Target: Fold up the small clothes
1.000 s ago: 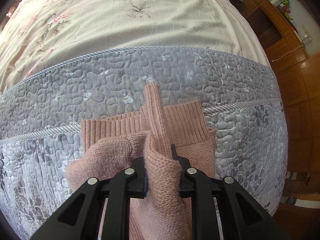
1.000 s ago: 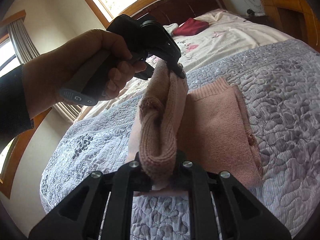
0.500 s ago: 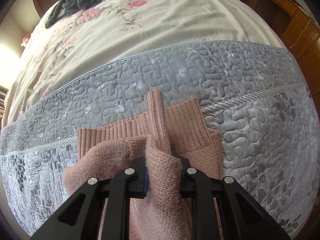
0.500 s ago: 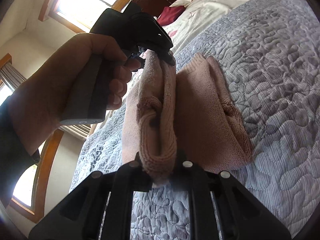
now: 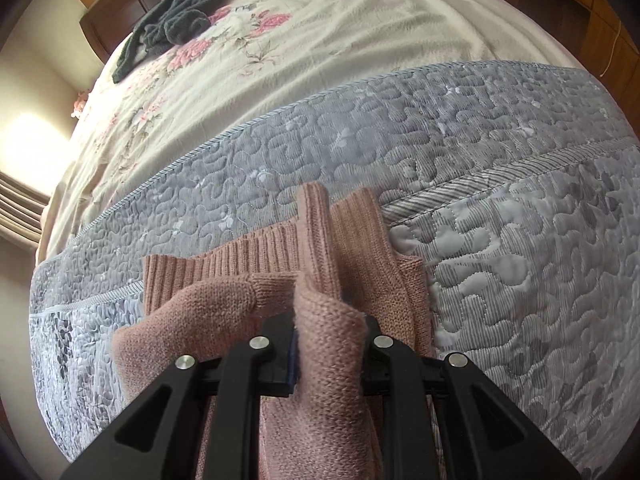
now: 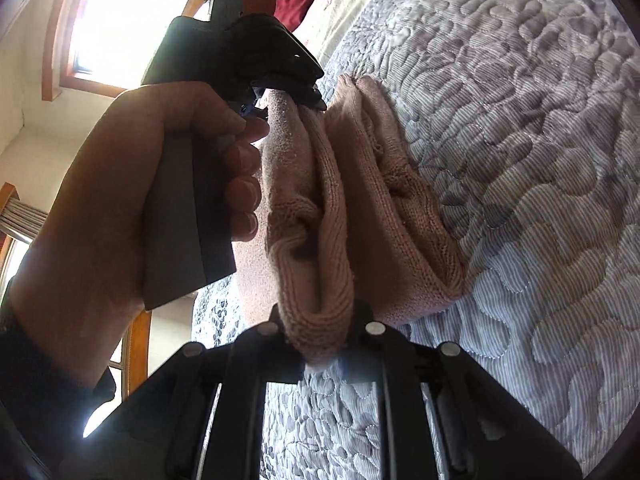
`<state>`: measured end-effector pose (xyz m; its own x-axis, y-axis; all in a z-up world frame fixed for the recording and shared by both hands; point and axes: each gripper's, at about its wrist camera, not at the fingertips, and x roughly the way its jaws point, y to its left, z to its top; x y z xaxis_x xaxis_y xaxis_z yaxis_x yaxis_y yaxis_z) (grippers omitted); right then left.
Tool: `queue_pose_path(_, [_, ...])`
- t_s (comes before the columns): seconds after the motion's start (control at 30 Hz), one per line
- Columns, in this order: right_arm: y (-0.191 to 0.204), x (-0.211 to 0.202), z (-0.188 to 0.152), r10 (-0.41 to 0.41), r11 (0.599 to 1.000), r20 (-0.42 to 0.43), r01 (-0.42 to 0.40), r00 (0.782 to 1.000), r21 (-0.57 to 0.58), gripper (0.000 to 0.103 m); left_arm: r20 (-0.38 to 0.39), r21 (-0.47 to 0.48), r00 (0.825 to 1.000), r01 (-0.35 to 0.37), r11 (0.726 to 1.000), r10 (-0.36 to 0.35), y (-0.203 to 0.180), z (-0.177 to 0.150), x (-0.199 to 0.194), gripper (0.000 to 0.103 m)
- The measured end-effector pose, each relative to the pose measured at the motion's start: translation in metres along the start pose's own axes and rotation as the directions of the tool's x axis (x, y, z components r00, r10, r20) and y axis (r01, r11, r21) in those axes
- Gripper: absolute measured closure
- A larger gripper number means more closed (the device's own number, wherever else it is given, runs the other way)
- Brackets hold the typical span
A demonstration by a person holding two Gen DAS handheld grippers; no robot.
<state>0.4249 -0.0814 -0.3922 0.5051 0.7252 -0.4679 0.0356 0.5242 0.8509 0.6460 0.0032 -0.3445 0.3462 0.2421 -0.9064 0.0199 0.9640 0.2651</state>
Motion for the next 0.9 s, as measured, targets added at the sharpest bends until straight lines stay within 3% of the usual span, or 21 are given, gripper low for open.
queue_pose_path(0.07, [-0.005, 0.000, 0.000, 0.010, 1.000, -0.012, -0.010, 1.000, 0.024, 0.092, 0.006, 0.003, 1.000, -0.006, 1.000, 0.006, -0.003, -0.001, 0.003, 0.081])
queue_pose_path(0.1, [-0.009, -0.001, 0.001, 0.019, 0.999, -0.017, -0.019, 1.000, 0.035, 0.091, 0.006, 0.001, 1.000, 0.006, 1.000, -0.006, -0.004, -0.002, 0.004, 0.073])
queue_pose_path(0.13, [-0.013, 0.002, 0.008, 0.025, 0.999, -0.025, -0.024, 0.999, 0.045, 0.086, 0.013, -0.004, 1.000, 0.028, 1.000, -0.028, -0.003, -0.002, 0.004, 0.058])
queue_pose_path(0.2, [-0.017, 0.002, 0.013, 0.034, 0.997, -0.033, -0.032, 0.999, 0.069, 0.074, 0.055, -0.012, 0.992, 0.113, 0.994, -0.112, 0.001, -0.001, -0.002, 0.042])
queue_pose_path(0.23, [-0.020, 0.001, 0.013, 0.053, 0.995, -0.036, -0.049, 0.998, 0.089, 0.063, 0.083, -0.012, 0.986, 0.147, 0.989, -0.145, 0.003, 0.000, -0.008, 0.035])
queue_pose_path(0.27, [-0.024, -0.001, 0.014, 0.081, 0.990, -0.031, -0.077, 0.996, 0.116, 0.052, 0.116, -0.007, 0.979, 0.169, 0.986, -0.167, 0.006, 0.000, -0.016, 0.033])
queue_pose_path(0.3, [-0.028, -0.003, 0.015, 0.117, 0.983, -0.025, -0.113, 0.993, 0.145, 0.050, 0.147, 0.002, 0.971, 0.188, 0.982, -0.186, 0.010, 0.001, -0.024, 0.030])
queue_pose_path(0.47, [-0.035, -0.005, 0.021, 0.171, 0.972, -0.036, -0.163, 0.985, 0.167, 0.048, 0.247, 0.066, 0.927, 0.276, 0.959, -0.283, 0.039, 0.000, -0.065, 0.027])
queue_pose_path(0.57, [-0.030, 0.005, 0.027, 0.176, 0.975, -0.059, -0.166, 0.983, 0.146, 0.044, 0.276, 0.077, 0.908, 0.307, 0.949, -0.316, 0.069, -0.012, -0.080, 0.026])
queue_pose_path(0.63, [-0.028, 0.011, 0.024, 0.166, 0.979, -0.071, -0.156, 0.984, 0.135, 0.043, 0.264, 0.051, 0.893, 0.364, 0.930, -0.365, 0.094, -0.024, -0.081, 0.025])
queue_pose_path(0.73, [-0.030, 0.018, 0.025, 0.172, 0.977, -0.083, -0.159, 0.982, 0.144, 0.043, 0.193, -0.004, 0.850, 0.501, 0.865, -0.491, 0.130, -0.052, -0.068, 0.024])
queue_pose_path(0.8, [-0.032, 0.023, 0.026, 0.188, 0.972, -0.089, -0.172, 0.978, 0.157, 0.043, 0.125, -0.040, 0.801, 0.594, 0.804, -0.585, 0.146, -0.075, -0.052, 0.024])
queue_pose_path(0.9, [-0.036, 0.027, 0.025, 0.217, 0.965, -0.101, -0.198, 0.971, 0.174, 0.043, 0.098, -0.103, 0.732, 0.681, 0.725, -0.674, 0.167, -0.115, -0.034, 0.024])
